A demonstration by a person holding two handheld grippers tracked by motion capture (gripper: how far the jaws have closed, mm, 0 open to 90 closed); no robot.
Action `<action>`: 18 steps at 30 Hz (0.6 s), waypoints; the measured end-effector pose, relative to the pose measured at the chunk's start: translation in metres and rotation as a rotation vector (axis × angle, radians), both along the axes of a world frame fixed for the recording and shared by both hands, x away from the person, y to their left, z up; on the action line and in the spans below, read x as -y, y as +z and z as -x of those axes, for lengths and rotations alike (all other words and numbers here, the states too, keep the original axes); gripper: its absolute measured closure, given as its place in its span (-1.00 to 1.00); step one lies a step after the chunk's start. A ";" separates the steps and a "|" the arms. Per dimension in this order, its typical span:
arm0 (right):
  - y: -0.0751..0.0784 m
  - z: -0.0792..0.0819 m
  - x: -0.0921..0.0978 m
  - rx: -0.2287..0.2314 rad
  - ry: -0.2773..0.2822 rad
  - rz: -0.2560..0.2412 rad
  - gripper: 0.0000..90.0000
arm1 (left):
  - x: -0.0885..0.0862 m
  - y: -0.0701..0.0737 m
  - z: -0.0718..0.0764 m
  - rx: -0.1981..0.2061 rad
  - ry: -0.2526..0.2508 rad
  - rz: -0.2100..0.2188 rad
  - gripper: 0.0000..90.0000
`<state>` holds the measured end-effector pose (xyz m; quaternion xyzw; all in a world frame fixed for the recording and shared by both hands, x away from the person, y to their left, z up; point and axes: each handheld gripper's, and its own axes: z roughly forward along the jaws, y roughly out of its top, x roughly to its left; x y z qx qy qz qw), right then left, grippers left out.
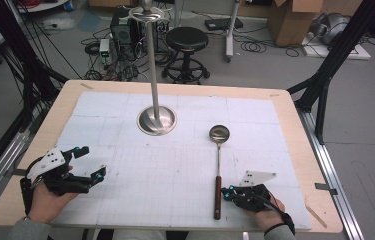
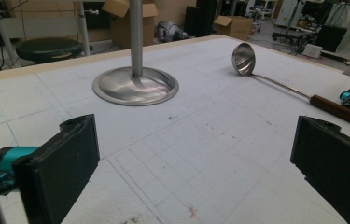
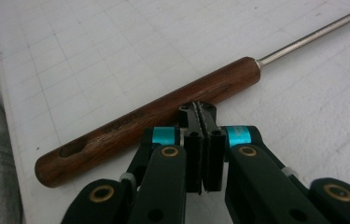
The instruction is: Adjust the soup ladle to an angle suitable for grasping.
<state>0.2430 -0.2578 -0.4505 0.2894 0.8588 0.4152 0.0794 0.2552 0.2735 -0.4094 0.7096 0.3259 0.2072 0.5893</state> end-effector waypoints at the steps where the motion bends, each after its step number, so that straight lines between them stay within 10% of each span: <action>1: 0.000 0.000 0.000 0.000 0.000 0.000 1.00 | 0.000 0.000 0.000 0.000 -0.002 -0.001 -0.96; 18: 0.000 -0.005 -0.022 0.020 -0.029 0.012 1.00 | 0.001 -0.001 -0.001 -0.007 -0.002 -0.005 -0.96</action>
